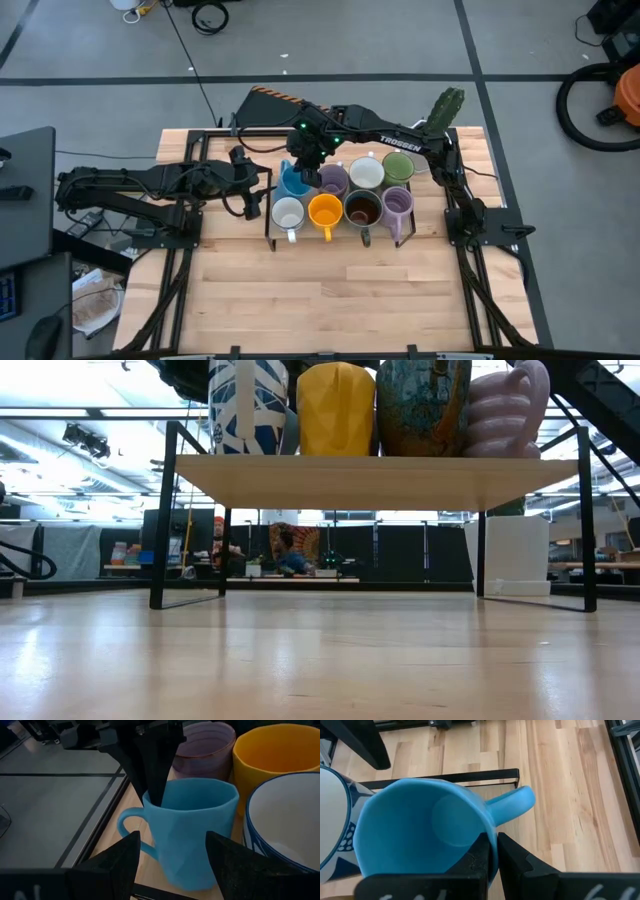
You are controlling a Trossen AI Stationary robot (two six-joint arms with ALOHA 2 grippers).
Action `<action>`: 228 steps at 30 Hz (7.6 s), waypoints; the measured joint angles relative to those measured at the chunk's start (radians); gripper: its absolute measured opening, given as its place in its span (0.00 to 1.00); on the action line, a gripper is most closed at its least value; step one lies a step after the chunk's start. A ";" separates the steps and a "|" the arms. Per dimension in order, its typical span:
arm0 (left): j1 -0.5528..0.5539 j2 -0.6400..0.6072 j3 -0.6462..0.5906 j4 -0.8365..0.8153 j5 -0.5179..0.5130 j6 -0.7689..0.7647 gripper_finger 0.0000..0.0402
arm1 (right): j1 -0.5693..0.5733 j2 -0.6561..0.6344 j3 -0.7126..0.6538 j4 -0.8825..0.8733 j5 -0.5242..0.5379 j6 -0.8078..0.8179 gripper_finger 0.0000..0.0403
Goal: Place coffee mugs
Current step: Put the blue mug on the shelf, then adjust the mugs on the shelf
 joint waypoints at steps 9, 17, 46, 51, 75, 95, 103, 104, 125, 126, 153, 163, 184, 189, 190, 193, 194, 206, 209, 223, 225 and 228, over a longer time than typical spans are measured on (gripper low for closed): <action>0.000 -0.002 0.000 0.002 0.000 0.000 0.58 | 0.000 0.000 0.007 -0.006 -0.001 -0.002 0.11; 0.000 -0.002 0.000 0.002 -0.001 0.005 0.58 | 0.000 0.000 0.007 -0.005 -0.001 0.002 0.11; 0.000 -0.002 0.000 -0.036 -0.001 -0.010 0.58 | 0.000 -0.001 0.009 -0.016 -0.008 0.112 0.11; 0.000 -0.002 0.000 -0.035 -0.001 0.007 0.58 | 0.000 -0.001 0.009 -0.016 -0.011 0.112 0.12; 0.000 -0.004 0.000 -0.033 -0.001 0.020 0.58 | 0.000 -0.045 0.025 0.022 -0.016 0.092 0.24; 0.000 -0.004 0.000 0.057 -0.020 0.040 0.58 | 0.074 -0.148 0.001 -0.339 0.182 -0.105 0.24; 0.000 -0.004 0.000 0.084 -0.020 0.062 0.58 | 0.114 -0.147 -0.060 -0.311 0.219 -0.102 0.24; 0.000 -0.004 0.000 0.090 -0.020 0.062 0.58 | 0.114 -0.147 -0.069 -0.298 0.219 -0.096 0.24; 0.000 -0.004 0.000 0.098 -0.019 0.061 0.58 | 0.112 -0.146 -0.135 -0.100 0.192 -0.085 0.24; 0.000 -0.004 0.000 0.098 -0.019 0.061 0.58 | 0.112 -0.146 -0.138 -0.086 0.192 -0.081 0.24; 0.000 -0.004 0.000 0.097 -0.008 0.052 0.58 | 0.096 -0.298 -0.139 -0.212 0.221 -0.047 0.24; 0.000 -0.004 0.000 0.097 -0.008 0.051 0.58 | 0.094 -0.326 -0.139 -0.430 0.249 0.000 0.24; -0.001 -0.004 0.000 0.067 -0.007 0.015 0.58 | 0.091 -0.440 -0.371 -0.404 0.300 0.092 0.24; -0.001 -0.004 0.000 0.070 -0.007 0.012 0.58 | 0.080 -0.442 -0.452 -0.332 0.297 0.062 0.24; -0.001 -0.004 0.000 0.070 -0.007 0.013 0.58 | 0.077 -0.442 -0.463 -0.316 0.296 0.060 0.24; -0.001 -0.004 0.000 0.070 -0.007 0.013 0.58 | 0.065 -0.441 -0.475 -0.282 0.268 0.056 0.24; -0.001 -0.004 0.000 0.070 -0.007 0.013 0.58 | 0.062 -0.442 -0.475 -0.263 0.252 0.051 0.24; -0.001 -0.004 0.000 0.071 -0.007 0.015 0.58 | 0.071 -0.442 -0.473 -0.184 0.208 0.049 0.24; -0.001 -0.004 0.000 0.072 -0.007 0.015 0.58 | 0.077 -0.442 -0.470 -0.165 0.207 0.044 0.24; -0.001 -0.004 0.000 0.059 -0.007 0.007 0.58 | 0.087 -0.526 -0.469 -0.198 0.270 0.102 0.24; -0.001 -0.004 0.000 0.045 -0.007 -0.004 0.58 | 0.108 -0.552 -0.469 -0.198 0.271 0.110 0.24; -0.001 -0.004 0.000 0.035 -0.007 -0.018 0.58 | 0.155 -0.590 -0.469 -0.174 0.271 0.108 0.24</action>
